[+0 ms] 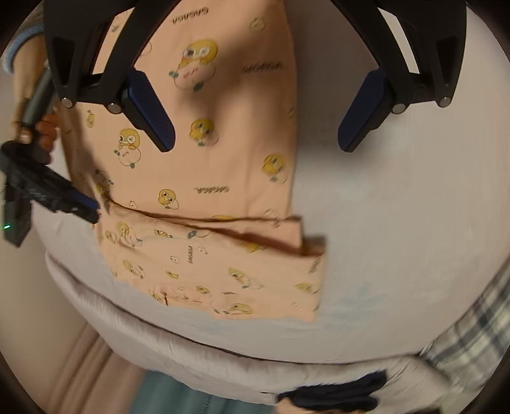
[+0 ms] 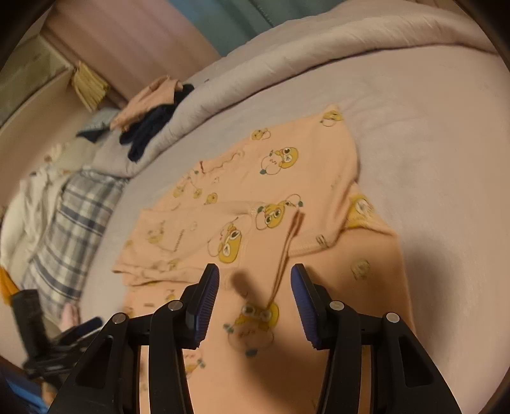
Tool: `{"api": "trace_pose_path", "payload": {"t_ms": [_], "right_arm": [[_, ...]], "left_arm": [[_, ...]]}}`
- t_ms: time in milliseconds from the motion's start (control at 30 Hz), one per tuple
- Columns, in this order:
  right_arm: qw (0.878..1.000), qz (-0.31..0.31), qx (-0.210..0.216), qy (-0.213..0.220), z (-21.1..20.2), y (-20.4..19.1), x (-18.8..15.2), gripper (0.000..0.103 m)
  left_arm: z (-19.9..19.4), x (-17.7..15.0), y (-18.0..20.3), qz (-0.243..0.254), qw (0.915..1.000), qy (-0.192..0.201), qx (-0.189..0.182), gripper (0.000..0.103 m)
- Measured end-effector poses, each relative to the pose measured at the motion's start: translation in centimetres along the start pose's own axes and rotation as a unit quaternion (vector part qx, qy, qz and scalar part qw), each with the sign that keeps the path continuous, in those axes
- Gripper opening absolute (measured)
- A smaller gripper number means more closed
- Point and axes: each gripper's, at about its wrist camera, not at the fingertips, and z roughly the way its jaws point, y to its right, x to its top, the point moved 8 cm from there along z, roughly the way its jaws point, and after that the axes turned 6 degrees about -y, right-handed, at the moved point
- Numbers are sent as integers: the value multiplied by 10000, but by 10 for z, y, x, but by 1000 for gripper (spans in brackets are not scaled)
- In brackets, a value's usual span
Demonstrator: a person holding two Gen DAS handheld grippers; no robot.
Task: Fold small clothes
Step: 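Open the left gripper and release the folded sleeve onto the shirt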
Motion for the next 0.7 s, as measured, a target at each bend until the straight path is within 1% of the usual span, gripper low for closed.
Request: {"api": "trace_pose_path", "payload": {"t_ms": [33,67,100,167,200,267,300,367,433,500,533,633,700], "right_arm": [[10000,-39,-47,-34,2,1,0,44],[9997,-109,-173,-100,7,0,-1,40],[9993,-176,-302,-147,10,2,-1,33],[9977,-342,-558,-189,15,2,-1,26],[9968,-435,-640,-204,16,1,-2,19],[9956,-556,-722,-210,17,1,-2,10],[9948,-621,-774,-210,17,0,-2,8],[9927,-812,-887,-127,12,-6,0,7],[9891,-1051,-1024,77,0,-15,9,7],[9870,-1157,-1070,322,-16,-20,24,7],[9845,-1204,-1180,480,-28,-19,35,7],[9793,-1210,-1447,728,-47,-7,55,7],[9781,-1185,-1572,677,-50,5,59,7]], "left_arm": [[-3,-3,-4,-63,10000,16,-37,102],[-5,-6,-10,-157,9998,34,-89,102],[-6,-7,-12,-214,9997,52,-124,102],[-9,-9,-14,-282,9994,77,-203,102],[-9,-9,-14,-317,9991,92,-270,102],[-8,-9,-15,-397,9985,98,-356,102],[-8,-9,-15,-440,9982,93,-404,102],[-9,-8,-14,-490,9976,93,-476,102],[-10,-9,-14,-490,9974,106,-520,102],[-10,-7,-13,-475,9974,117,-534,102],[-10,-7,-12,-476,9973,120,-552,102],[-9,-8,-14,-476,9971,120,-576,102],[-7,-6,-14,-469,9972,113,-576,102]]}}
